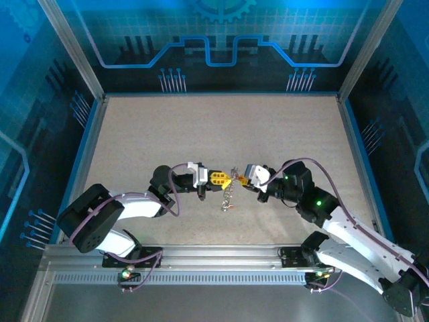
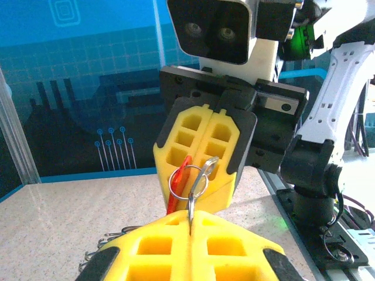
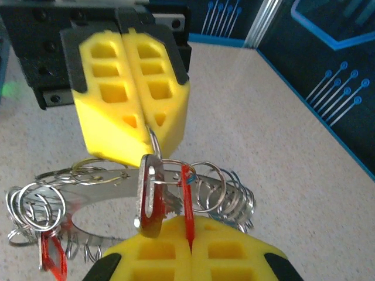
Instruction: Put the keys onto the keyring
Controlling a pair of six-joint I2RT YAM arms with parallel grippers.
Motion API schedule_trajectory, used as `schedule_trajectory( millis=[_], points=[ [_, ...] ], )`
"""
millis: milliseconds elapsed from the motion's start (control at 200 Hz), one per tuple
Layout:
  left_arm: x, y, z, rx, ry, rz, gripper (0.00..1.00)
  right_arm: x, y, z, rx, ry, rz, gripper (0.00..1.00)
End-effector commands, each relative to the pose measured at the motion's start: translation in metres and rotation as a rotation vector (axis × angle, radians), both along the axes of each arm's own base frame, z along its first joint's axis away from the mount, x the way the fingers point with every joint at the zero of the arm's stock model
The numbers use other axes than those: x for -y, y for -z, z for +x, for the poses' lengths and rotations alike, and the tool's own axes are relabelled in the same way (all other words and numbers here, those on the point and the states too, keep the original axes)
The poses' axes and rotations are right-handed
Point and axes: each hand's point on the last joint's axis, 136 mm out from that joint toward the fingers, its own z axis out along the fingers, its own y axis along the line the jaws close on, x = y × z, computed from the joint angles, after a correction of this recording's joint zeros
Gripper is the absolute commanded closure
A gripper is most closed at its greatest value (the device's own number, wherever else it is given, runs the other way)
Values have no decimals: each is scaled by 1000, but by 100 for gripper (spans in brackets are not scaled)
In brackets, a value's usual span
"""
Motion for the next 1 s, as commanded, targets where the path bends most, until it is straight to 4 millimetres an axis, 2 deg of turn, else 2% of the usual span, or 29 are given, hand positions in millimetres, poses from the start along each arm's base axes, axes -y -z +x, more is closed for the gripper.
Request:
schedule_trajectory(
  millis=[0, 235, 425, 450, 670, 735, 775, 810, 996],
  points=[
    [0, 6, -2, 50, 1, 5, 100, 9, -3, 8, 24, 46, -115, 100],
    [1, 16, 5, 43, -28, 22, 100, -2, -12, 12, 34, 13, -165, 100],
    [-2, 20, 10, 41, -77, 28, 100, 6, -7, 18, 68, 31, -283, 100],
    [-3, 21, 12, 39, -85, 29, 100, 6, -20, 21, 96, 36, -281, 100],
    [-3, 26, 16, 26, -108, 37, 97, 3, -31, 22, 131, 4, -337, 100],
    [-3, 27, 18, 23, -116, 37, 92, 3, -32, 24, 146, 3, -367, 100],
    [-4, 27, 19, 20, -124, 36, 80, 3, -32, 25, 162, 3, -399, 100],
    [-4, 26, 20, 19, -131, 34, 74, 2, -34, 27, 184, 5, -430, 100],
    [-7, 23, 22, 30, -159, 27, 61, 2, -45, 34, 285, 10, -555, 100]
  ],
)
